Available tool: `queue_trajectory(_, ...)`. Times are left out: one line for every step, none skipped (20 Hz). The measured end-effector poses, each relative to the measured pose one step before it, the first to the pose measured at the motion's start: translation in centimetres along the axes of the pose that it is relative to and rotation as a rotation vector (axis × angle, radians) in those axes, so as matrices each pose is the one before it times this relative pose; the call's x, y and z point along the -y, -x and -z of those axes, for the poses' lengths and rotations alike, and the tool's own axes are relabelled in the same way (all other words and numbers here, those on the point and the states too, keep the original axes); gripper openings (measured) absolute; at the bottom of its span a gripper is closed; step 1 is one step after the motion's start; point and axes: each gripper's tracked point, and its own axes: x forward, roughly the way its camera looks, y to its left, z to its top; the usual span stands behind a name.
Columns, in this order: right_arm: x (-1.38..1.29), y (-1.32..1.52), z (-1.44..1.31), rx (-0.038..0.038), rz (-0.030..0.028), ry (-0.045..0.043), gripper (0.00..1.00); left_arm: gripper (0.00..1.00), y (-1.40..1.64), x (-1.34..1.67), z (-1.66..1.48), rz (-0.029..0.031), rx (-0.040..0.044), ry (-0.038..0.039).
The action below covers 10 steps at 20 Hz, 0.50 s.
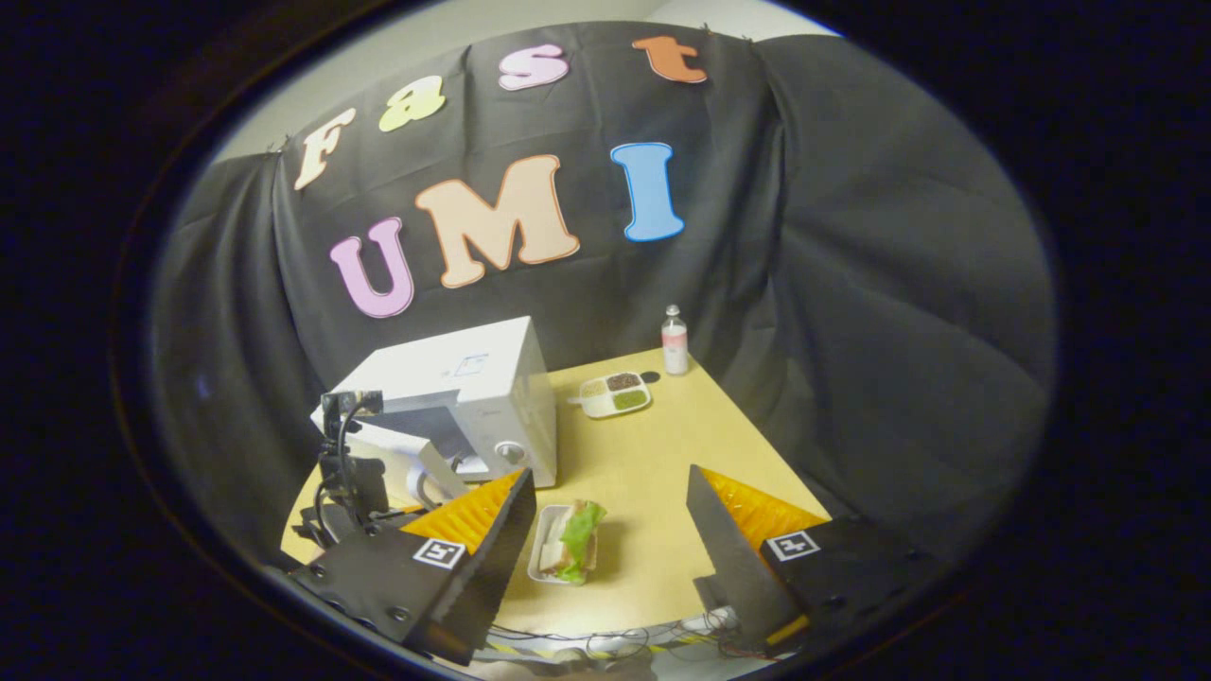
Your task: Open the microwave oven with the left hand, put the food in, and close the microwave oven.
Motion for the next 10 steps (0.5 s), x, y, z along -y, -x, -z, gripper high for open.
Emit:
queue_trajectory(-0.297,0.009,0.101,-0.00351,-0.00842,0.00224,0.99,0.11,0.266,-0.193,0.340,-0.00404,-0.00470,-0.00573)
queue_trajectory(-0.262,-0.053,0.277,-0.00448,-0.00522,0.00560,0.99,0.14,0.478,-0.200,0.479,-0.00661,-0.01019,-0.00406)
queue_trajectory(-0.081,-0.137,0.393,-0.00807,-0.00166,0.00624,0.99,0.16,0.522,-0.021,0.145,0.00721,-0.00286,0.01622)
queue_trajectory(-0.177,0.003,0.314,-0.00749,-0.00309,0.00325,0.99,0.21,0.539,0.127,-0.153,0.01187,0.00634,0.01724)
queue_trajectory(-0.158,-0.001,0.244,-0.00697,-0.00438,-0.00093,0.99,0.29,0.389,-0.057,-0.206,0.00825,0.01402,0.01208)
queue_trajectory(-0.189,-0.040,0.326,-0.00884,-0.00652,-0.00224,0.99,0.36,0.678,-0.285,-0.033,0.00066,0.00321,0.00473)
queue_trajectory(-0.121,0.005,0.267,-0.00651,-0.00537,-0.00369,0.99,0.51,0.247,-0.406,-0.065,-0.00418,0.00589,0.00322)
queue_trajectory(-0.131,-0.113,0.064,-0.00517,-0.00604,-0.00211,0.99,0.70,0.078,-0.664,0.009,-0.01548,0.00140,0.00292)
queue_trajectory(-0.030,-0.018,0.170,-0.00213,-0.00147,0.00046,0.99,0.89,0.333,-0.390,0.241,-0.00951,-0.00031,0.00602)
queue_trajectory(-0.024,-0.097,0.018,-0.00008,-0.00069,0.00413,0.91,0.92,0.180,-0.628,0.222,-0.01476,-0.00496,0.00610)
